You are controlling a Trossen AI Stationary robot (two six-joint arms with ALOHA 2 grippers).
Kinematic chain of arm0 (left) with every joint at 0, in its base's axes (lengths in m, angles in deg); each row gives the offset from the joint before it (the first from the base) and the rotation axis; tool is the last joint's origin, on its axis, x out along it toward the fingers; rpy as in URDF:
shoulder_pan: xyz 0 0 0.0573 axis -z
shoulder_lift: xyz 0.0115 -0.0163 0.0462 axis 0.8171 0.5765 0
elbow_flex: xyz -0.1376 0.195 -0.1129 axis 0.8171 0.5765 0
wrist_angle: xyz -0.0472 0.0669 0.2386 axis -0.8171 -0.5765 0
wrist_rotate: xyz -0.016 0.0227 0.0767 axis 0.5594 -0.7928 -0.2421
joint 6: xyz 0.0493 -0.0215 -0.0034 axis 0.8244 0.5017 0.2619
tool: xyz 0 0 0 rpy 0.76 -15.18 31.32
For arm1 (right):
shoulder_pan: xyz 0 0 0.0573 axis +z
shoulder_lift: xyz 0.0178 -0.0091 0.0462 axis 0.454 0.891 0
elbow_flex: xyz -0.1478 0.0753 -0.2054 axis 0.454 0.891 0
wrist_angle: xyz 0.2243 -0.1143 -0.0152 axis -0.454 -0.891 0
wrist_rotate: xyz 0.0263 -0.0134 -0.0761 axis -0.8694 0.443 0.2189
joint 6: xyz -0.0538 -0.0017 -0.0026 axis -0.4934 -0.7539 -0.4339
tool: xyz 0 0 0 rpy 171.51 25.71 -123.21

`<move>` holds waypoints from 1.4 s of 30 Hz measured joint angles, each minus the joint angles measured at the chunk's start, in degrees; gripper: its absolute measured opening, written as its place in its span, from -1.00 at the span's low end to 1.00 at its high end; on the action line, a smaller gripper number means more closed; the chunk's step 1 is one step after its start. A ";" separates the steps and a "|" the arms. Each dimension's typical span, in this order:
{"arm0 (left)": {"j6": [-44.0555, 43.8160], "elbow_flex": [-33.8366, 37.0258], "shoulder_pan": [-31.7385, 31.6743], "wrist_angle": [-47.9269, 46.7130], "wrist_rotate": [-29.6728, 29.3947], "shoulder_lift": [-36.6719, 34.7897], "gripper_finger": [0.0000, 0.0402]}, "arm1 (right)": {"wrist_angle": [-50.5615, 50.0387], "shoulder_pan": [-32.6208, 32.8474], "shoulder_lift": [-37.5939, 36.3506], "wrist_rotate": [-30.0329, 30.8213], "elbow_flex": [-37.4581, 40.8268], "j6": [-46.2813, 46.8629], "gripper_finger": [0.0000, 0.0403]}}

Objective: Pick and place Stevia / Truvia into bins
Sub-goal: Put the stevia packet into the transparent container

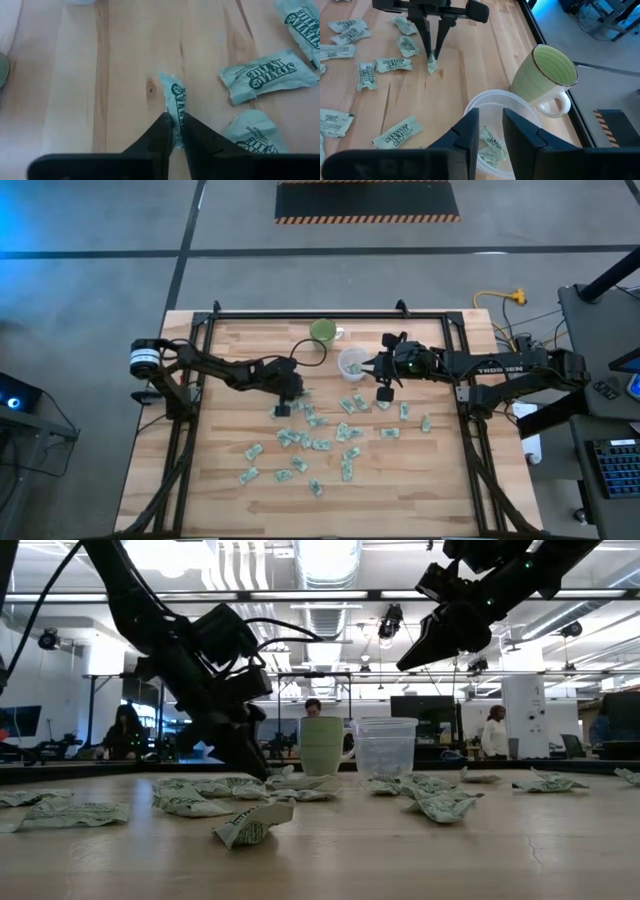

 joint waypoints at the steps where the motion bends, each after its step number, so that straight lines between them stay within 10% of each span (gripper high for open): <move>1: 0.22 -0.12 0.00 0.00 -0.16 -0.10 -0.92 | 0.00 0.00 0.00 0.00 0.00 0.00 -0.61; 25: 2.45 -4.89 0.04 24.42 -0.53 -3.31 -0.98 | -32.50 0.11 -5.58 14.76 -0.61 20.92 -0.63; 42: 2.15 -28.10 -1.41 9.26 -7.70 14.29 -0.98 | -34.23 2.23 -6.40 13.18 0.07 25.98 -0.64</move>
